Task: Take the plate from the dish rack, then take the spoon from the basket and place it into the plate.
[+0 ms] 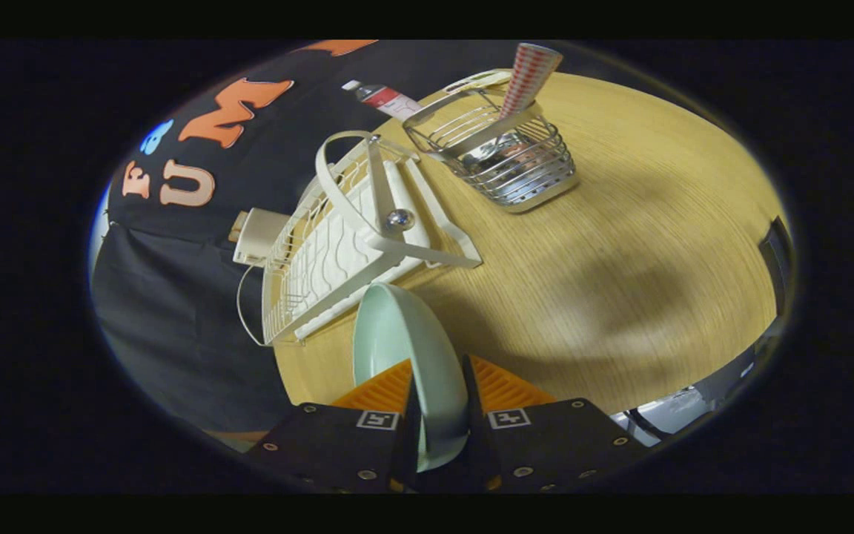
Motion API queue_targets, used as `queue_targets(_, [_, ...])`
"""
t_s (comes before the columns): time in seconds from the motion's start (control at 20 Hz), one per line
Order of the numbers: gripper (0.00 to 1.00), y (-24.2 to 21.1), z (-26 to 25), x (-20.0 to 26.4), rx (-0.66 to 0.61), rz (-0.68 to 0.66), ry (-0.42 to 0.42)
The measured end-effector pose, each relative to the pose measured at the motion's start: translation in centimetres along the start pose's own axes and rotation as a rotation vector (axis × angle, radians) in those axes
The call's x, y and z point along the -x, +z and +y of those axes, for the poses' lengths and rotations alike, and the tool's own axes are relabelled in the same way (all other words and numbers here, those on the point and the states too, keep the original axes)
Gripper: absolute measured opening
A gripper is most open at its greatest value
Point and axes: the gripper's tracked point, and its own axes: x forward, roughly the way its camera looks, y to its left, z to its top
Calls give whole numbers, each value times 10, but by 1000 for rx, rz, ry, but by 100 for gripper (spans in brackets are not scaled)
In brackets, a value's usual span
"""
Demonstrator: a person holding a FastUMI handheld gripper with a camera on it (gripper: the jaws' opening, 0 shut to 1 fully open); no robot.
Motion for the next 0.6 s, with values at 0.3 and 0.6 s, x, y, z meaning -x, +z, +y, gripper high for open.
queue_targets(0.3, [52,44,-14,15,95,-133,-95])
queue_targets(0.6, [69,121,-15,55,246,-447,-165])
